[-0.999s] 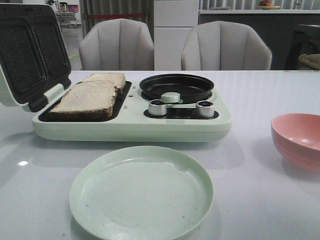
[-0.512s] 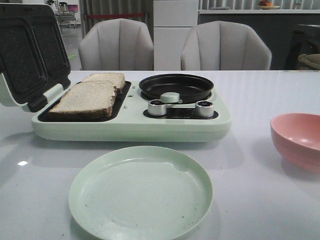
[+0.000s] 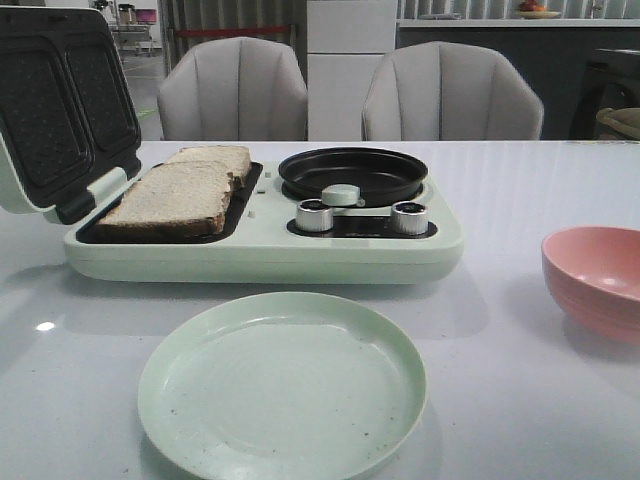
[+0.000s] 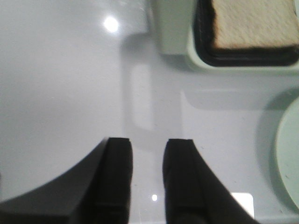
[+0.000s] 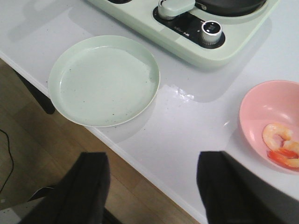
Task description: Make breakfast with bread and shrimp
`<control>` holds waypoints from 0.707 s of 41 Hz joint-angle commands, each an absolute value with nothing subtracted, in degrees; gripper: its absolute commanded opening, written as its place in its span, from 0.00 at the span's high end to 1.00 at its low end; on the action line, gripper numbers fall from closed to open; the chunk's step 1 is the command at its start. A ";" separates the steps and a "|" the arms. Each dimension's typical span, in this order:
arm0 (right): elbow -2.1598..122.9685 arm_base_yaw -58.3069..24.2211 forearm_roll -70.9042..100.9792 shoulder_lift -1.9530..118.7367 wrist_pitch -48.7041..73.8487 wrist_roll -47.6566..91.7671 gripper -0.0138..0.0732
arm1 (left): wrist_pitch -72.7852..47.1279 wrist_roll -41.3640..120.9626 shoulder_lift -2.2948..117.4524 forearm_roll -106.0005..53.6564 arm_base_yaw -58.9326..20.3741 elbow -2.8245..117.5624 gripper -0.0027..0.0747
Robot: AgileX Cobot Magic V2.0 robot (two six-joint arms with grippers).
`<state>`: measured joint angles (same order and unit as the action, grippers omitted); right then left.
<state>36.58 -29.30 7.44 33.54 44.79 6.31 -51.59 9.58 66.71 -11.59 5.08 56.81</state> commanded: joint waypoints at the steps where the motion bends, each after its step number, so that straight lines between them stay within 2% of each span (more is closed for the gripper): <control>1: 38.20 -29.26 7.11 33.56 40.80 6.29 0.25 | -48.04 11.47 68.06 -13.49 9.89 60.95 0.81; 3: 38.20 -29.26 7.11 33.56 40.80 6.29 0.25 | -48.04 12.61 69.88 -14.81 11.52 62.78 0.84; 12: 38.20 -29.26 7.11 33.56 40.80 6.29 0.25 | -48.36 18.07 82.47 -23.28 16.29 72.90 0.84; 22: 38.20 -29.26 7.11 33.56 40.80 6.29 0.25 | -47.86 19.02 96.02 -31.56 16.54 86.22 0.84; 29: 38.20 -29.26 7.11 33.56 40.80 6.29 0.25 | -51.27 21.77 101.33 -39.70 16.54 93.26 0.84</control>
<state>36.58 -29.30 7.44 33.54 44.79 6.31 -51.44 19.93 102.59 -33.13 16.29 88.67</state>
